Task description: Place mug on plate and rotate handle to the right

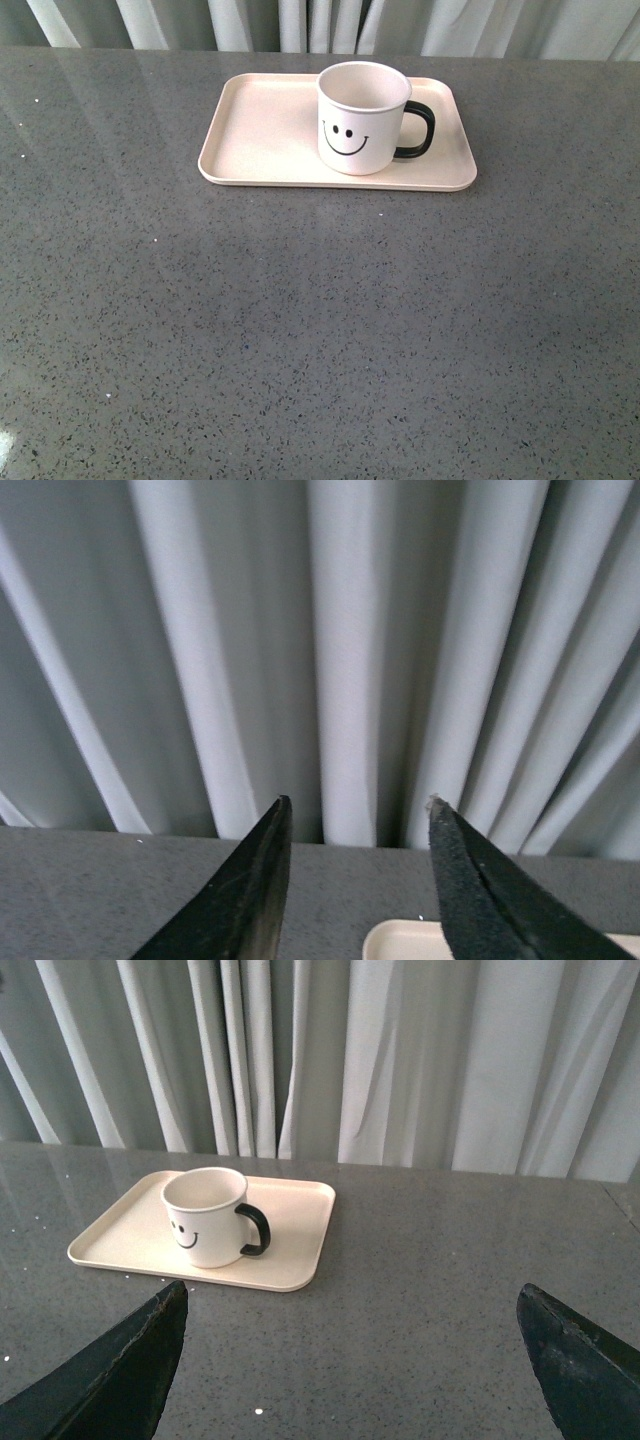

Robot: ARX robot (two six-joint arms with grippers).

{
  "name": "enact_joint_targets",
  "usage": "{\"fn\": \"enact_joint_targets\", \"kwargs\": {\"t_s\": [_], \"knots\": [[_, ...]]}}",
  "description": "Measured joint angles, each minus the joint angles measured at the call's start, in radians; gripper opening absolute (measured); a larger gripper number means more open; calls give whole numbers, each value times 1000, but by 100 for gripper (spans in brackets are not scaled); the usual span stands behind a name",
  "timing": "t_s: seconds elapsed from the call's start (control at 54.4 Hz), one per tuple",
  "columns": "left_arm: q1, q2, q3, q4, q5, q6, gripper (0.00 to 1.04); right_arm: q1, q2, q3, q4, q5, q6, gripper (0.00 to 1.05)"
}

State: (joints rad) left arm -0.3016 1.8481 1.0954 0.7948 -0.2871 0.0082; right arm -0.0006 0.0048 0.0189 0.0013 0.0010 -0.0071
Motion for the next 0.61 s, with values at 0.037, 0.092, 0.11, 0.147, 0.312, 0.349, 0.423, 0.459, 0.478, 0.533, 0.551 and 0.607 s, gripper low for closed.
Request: {"fn": "enact_joint_targets", "kwargs": {"t_s": [0.037,0.092,0.11,0.147,0.312,0.349,0.423,0.459,0.478,0.533,0.551,0.607], "knots": [[24,-71,-117,74,16,-2,32,0,0,0,0,-1,0,96],[58,-146,-259,129,34,-3,19,0,0,0,0,-1,0,96],[66,-163,-296,140,42,-3,16,0,0,0,0,-1,0,96],[82,-199,-380,161,60,-3,7,0,0,0,0,-1,0,96],[132,-367,-629,219,131,-6,1,0,0,0,0,-1,0,96],[143,-398,-668,224,135,-6,1,0,0,0,0,-1,0,96],[167,-460,-738,227,155,-6,1,0,0,0,0,-1,0,96],[177,-494,-774,227,163,-6,1,0,0,0,0,-1,0,96],[182,-508,-788,227,166,-6,1,0,0,0,0,-1,0,96],[192,-550,-824,225,182,-6,1,0,0,0,0,-1,0,96],[193,-557,-830,224,183,-6,1,0,0,0,0,-1,0,96],[200,-593,-856,216,190,-6,1,0,0,0,0,-1,0,96]]}}
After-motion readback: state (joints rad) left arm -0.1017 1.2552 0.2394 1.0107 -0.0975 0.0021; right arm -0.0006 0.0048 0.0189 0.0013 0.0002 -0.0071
